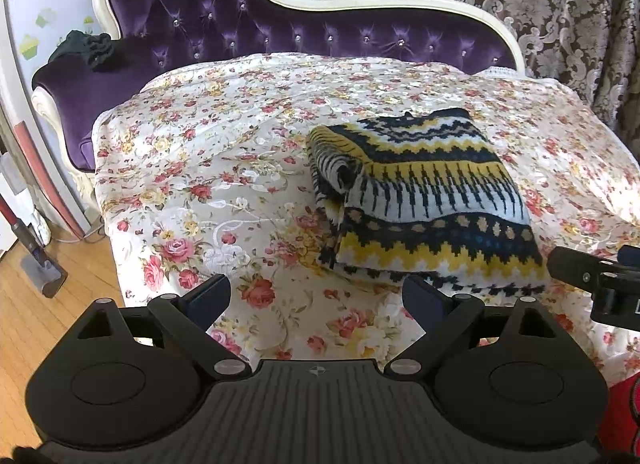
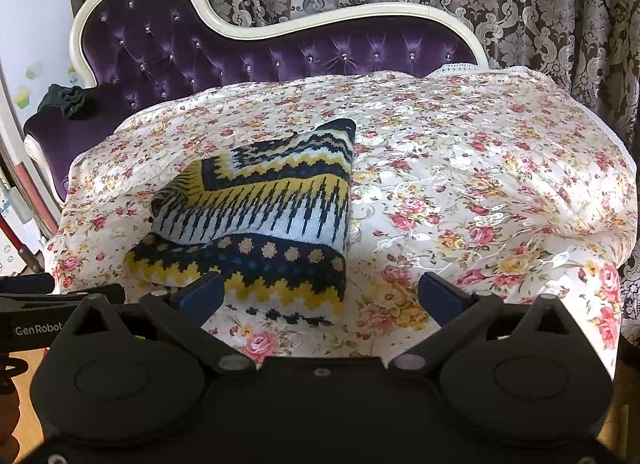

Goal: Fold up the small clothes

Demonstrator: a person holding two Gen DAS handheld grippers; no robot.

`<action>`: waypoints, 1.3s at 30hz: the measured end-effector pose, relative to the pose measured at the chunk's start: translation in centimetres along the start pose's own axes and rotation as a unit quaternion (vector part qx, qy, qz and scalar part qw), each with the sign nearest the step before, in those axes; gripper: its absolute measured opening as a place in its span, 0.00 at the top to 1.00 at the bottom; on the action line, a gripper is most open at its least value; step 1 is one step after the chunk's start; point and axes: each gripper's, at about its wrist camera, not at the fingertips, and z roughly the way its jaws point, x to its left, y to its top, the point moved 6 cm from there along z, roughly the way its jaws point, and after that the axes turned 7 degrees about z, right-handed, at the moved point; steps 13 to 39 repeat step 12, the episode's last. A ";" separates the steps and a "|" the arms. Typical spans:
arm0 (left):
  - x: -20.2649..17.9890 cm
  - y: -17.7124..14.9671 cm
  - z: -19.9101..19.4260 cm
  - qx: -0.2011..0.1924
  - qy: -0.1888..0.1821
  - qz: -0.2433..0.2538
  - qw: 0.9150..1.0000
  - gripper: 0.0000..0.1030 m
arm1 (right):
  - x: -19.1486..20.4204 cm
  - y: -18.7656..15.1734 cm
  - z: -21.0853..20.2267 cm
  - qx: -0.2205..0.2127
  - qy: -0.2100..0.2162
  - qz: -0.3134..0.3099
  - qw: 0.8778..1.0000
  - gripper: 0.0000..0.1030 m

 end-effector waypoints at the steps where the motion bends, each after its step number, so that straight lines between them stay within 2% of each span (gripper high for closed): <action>1: 0.0 0.0 0.0 0.001 0.000 0.000 1.000 0.09 | 0.0 0.0 0.0 0.001 0.000 0.000 1.000 0.01; 12: 0.0 -0.3 0.4 0.014 0.004 -0.003 1.000 0.09 | 0.2 -0.2 0.5 0.010 0.001 0.004 1.000 0.01; 39: 0.0 -0.3 0.4 0.014 0.004 -0.003 1.000 0.09 | 0.2 -0.2 0.5 0.010 0.001 0.004 1.000 0.01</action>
